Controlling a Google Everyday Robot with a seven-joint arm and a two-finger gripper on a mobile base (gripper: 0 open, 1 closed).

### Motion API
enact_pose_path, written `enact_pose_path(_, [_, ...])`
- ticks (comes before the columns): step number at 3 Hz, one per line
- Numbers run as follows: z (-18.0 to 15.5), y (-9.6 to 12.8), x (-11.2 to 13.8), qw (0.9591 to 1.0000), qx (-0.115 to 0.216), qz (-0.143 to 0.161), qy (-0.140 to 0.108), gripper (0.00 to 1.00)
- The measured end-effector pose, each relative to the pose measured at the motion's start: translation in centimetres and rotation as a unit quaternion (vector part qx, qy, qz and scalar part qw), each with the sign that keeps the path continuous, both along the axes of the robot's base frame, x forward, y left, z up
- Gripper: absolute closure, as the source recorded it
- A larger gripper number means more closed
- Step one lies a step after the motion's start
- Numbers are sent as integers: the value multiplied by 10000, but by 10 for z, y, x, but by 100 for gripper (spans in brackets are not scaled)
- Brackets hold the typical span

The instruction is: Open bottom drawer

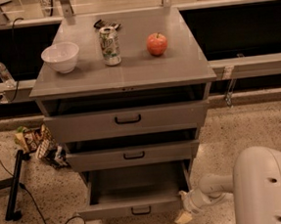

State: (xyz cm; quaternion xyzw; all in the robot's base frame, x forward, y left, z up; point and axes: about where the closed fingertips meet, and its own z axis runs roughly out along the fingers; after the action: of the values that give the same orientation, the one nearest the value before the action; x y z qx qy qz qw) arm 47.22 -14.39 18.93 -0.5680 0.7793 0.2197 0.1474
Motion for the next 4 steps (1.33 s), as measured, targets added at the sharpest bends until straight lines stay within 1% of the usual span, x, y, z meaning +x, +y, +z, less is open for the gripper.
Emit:
enact_pose_path(1, [2, 0, 0, 10000, 0, 0, 0, 47])
enact_pose_path(2, [5, 0, 0, 10000, 0, 0, -3, 18])
enact_pose_path(3, [6, 0, 0, 10000, 0, 1, -4, 29])
enact_pose_path(4, [6, 0, 0, 10000, 0, 1, -4, 52])
